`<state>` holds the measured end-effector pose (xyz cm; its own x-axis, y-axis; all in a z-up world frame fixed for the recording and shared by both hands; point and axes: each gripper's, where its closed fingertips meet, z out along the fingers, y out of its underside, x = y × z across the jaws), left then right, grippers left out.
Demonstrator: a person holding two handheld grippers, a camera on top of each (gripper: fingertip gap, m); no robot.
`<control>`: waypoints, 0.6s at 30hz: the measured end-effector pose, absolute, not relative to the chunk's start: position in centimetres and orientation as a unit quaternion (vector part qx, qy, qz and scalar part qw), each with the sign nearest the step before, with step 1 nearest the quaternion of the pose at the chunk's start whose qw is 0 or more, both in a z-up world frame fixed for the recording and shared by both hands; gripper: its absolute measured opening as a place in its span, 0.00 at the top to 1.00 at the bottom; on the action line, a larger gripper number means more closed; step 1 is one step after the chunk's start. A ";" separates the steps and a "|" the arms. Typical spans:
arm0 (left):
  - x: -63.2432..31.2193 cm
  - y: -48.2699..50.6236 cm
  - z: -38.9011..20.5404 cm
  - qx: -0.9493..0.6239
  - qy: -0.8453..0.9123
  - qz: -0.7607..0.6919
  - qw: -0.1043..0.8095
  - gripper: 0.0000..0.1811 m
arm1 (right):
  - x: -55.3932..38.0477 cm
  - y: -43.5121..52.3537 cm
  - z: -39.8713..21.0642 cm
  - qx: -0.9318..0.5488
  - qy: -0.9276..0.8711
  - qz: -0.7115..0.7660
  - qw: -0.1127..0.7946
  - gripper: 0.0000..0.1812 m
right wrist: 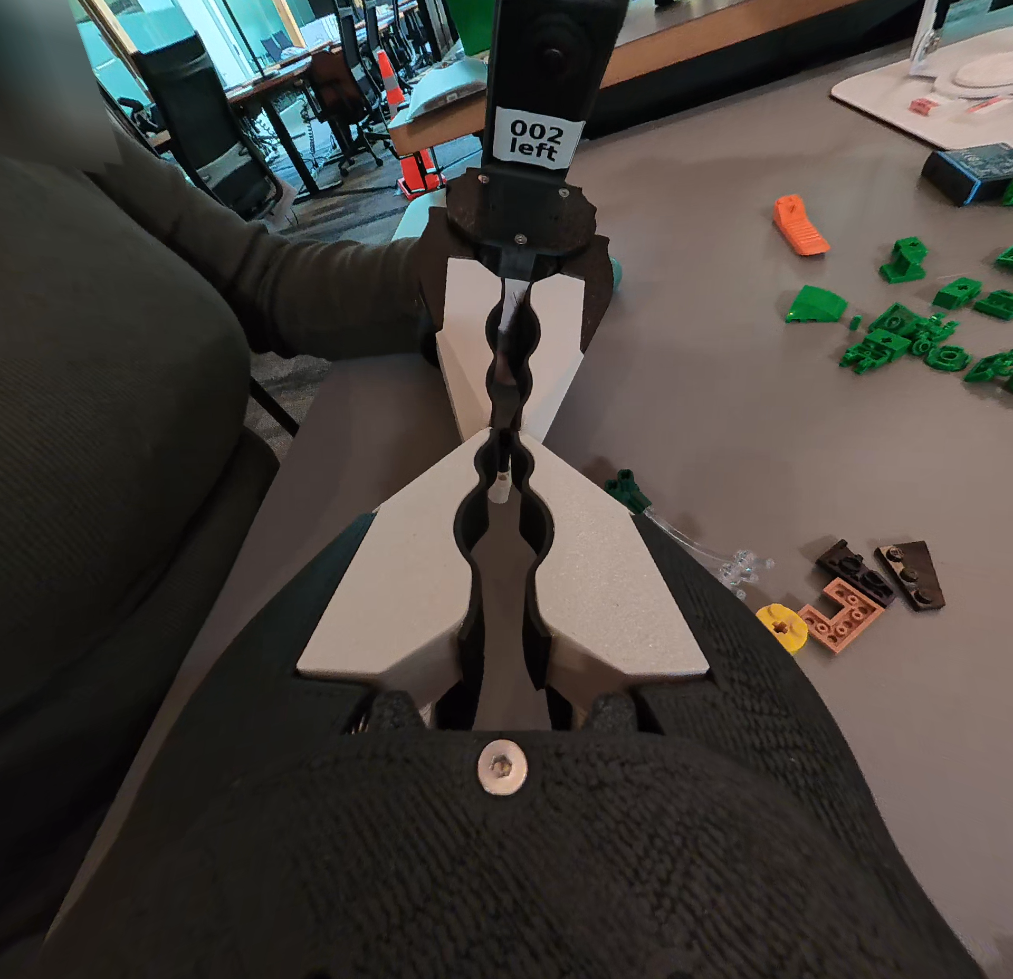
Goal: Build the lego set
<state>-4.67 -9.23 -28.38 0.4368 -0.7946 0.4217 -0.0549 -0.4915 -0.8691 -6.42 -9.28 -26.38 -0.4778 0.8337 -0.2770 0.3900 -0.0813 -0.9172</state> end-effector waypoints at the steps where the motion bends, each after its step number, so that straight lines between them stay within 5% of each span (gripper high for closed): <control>1: -4.7 -9.2 -28.3 -0.738 0.287 -0.447 0.416 0.97 | -6.4 -9.2 -26.3 -0.471 -0.647 0.566 0.196 0.98; 18: -4.5 -9.3 -28.3 -0.737 0.286 -0.449 0.416 0.97 | -6.2 -9.1 -26.1 -0.459 -0.657 0.561 0.207 0.99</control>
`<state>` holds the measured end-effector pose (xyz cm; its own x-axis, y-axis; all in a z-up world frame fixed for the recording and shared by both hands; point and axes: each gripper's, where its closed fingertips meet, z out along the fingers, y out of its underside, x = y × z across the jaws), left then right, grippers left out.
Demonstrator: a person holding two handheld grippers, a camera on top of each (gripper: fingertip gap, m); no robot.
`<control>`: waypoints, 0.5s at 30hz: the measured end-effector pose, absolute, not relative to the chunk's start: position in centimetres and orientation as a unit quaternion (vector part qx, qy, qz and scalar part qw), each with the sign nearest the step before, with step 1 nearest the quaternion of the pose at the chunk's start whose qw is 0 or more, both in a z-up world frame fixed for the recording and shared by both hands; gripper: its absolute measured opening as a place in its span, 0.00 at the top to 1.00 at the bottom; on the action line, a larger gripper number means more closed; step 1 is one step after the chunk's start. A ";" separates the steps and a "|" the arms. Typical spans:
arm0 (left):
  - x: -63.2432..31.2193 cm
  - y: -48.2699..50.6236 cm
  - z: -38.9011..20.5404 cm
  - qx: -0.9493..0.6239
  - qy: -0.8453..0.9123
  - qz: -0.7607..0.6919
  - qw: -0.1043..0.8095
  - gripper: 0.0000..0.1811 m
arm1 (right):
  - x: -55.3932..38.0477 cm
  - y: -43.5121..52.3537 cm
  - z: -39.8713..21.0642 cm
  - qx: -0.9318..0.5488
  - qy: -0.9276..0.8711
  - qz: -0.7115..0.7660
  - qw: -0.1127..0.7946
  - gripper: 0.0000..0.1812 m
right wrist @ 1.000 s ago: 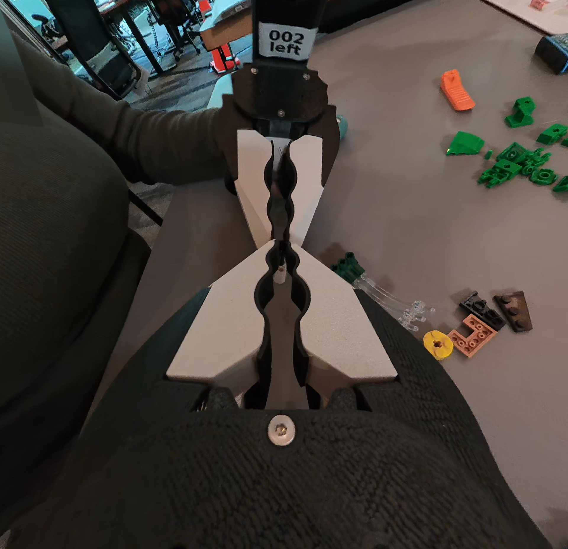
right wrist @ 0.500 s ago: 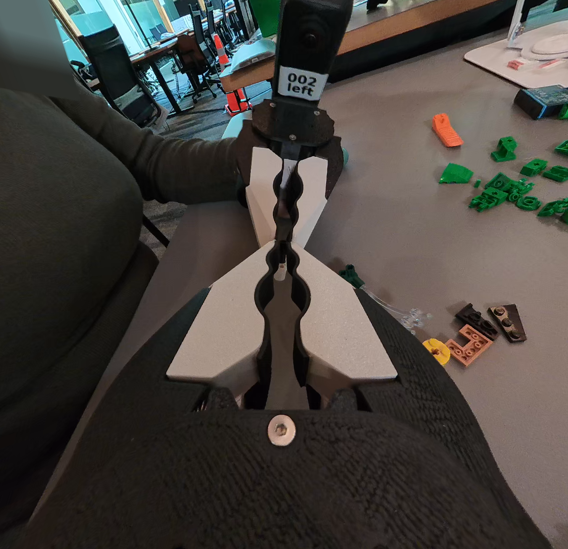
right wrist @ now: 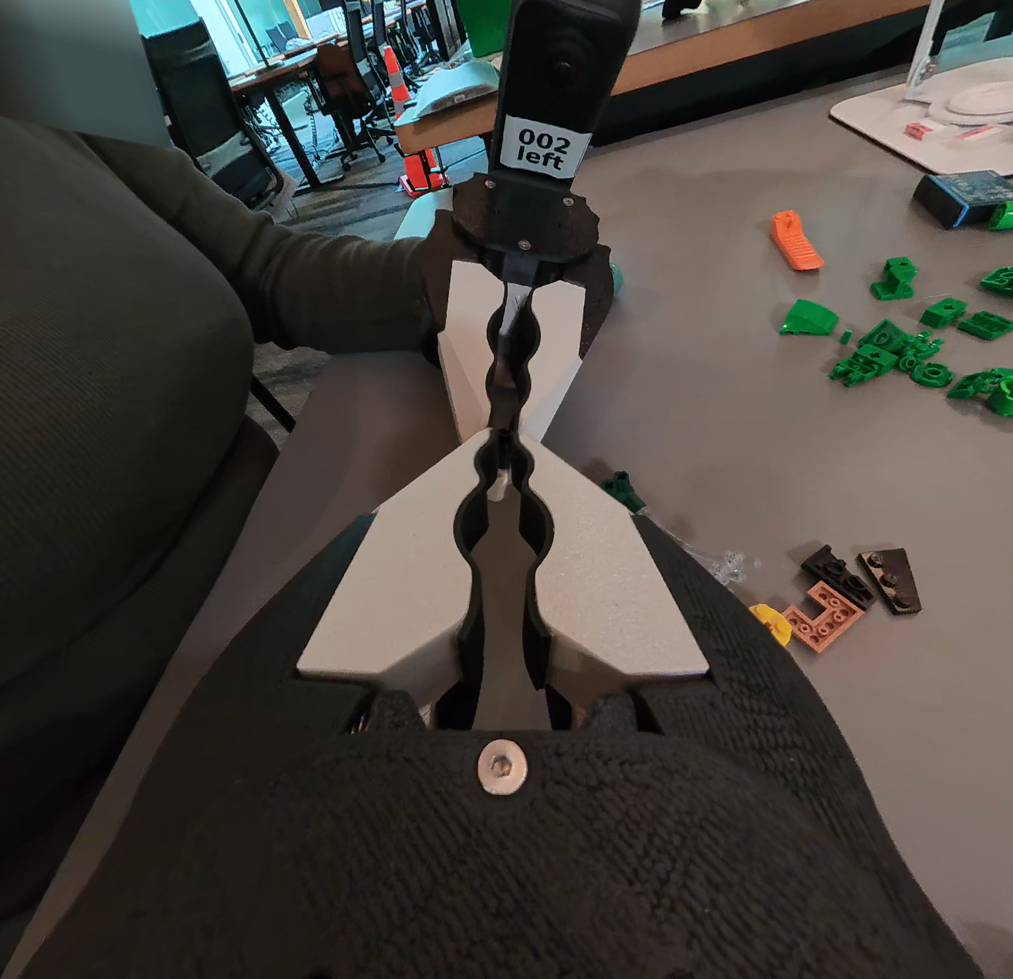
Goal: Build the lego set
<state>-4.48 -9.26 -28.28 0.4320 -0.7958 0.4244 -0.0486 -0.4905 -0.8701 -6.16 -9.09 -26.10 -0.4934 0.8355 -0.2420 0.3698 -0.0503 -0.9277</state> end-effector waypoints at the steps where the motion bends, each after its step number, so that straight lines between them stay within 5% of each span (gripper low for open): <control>1: -4.4 -9.3 -28.3 -0.737 0.290 -0.447 0.415 0.97 | -6.2 -9.0 -26.1 -0.459 -0.656 0.562 0.210 0.99; 15: -4.3 -9.3 -28.5 -0.741 0.293 -0.441 0.413 0.97 | -5.9 -9.3 -26.4 -0.455 -0.656 0.569 0.196 0.99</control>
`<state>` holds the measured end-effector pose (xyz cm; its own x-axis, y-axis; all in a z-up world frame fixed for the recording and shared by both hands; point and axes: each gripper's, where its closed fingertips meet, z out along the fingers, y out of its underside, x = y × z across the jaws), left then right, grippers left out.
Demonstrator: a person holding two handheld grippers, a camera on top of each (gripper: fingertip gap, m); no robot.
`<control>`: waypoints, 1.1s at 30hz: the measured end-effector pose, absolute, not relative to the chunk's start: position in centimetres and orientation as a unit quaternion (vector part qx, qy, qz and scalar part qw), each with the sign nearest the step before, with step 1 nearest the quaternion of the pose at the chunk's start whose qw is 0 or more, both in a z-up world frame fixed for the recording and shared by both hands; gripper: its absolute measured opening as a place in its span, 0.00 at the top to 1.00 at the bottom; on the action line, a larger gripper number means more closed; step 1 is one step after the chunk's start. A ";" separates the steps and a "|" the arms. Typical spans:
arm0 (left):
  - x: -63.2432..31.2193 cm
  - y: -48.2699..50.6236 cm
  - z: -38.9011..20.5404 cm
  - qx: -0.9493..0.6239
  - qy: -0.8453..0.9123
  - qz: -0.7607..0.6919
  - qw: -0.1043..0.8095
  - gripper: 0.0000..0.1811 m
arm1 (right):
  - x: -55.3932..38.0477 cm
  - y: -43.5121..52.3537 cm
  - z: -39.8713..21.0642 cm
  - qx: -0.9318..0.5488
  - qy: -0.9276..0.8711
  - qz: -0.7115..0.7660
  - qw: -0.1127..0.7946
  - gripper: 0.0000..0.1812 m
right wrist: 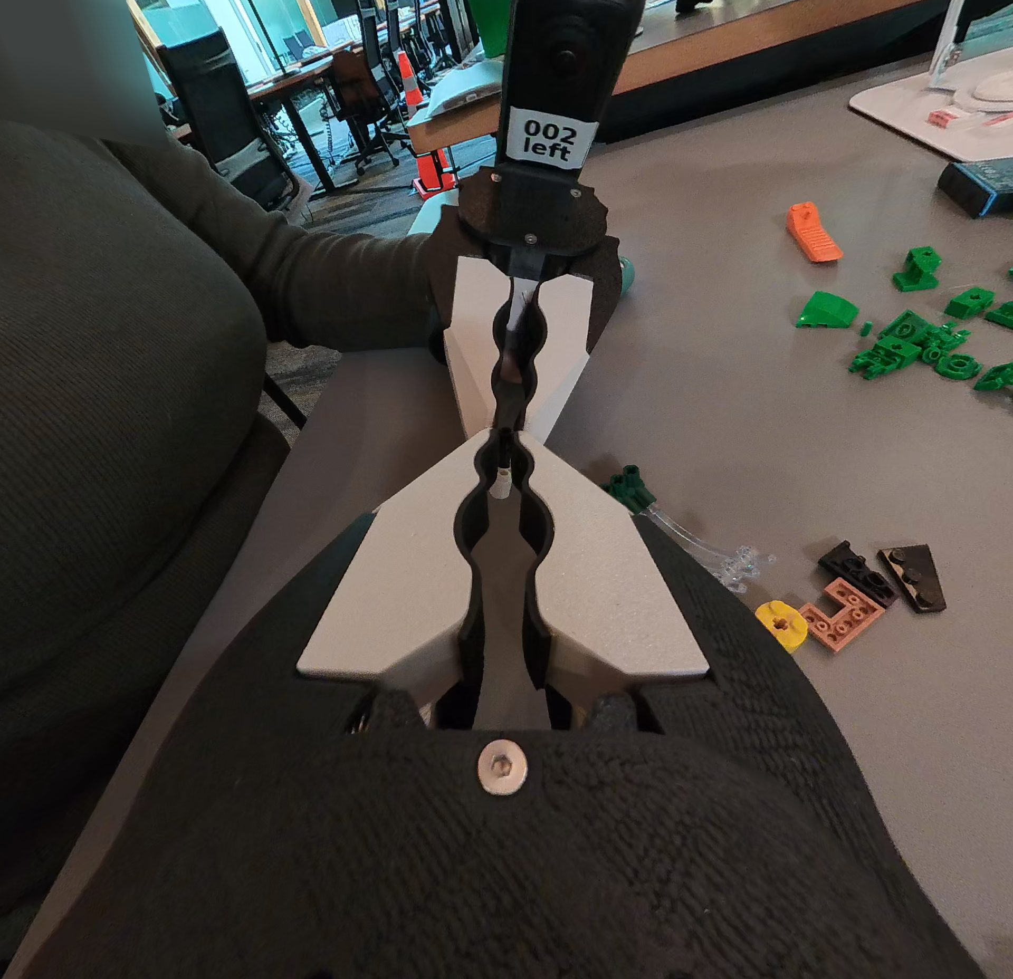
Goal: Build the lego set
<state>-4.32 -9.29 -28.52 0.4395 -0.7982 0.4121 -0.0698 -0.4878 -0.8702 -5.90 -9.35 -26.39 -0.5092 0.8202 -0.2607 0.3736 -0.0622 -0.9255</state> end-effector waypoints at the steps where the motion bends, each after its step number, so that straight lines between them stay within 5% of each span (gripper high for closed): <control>1: -4.3 -9.3 -28.5 -0.741 0.293 -0.441 0.412 0.97 | -5.9 -9.4 -26.4 -0.455 -0.657 0.568 0.195 0.99; 19: -3.7 -10.0 -30.9 -0.768 0.372 -0.345 0.391 0.98 | -5.1 -10.5 -29.2 -0.454 -0.734 0.463 0.201 0.99; 30: -6.3 -11.8 -32.6 -0.786 0.398 -0.312 0.355 0.97 | -7.9 -11.1 -29.9 -0.598 -0.623 0.413 0.290 0.99; 33: -6.6 -12.2 -33.3 -0.793 0.411 -0.294 0.340 0.97 | -7.8 -11.3 -30.4 -0.612 -0.617 0.423 0.256 0.99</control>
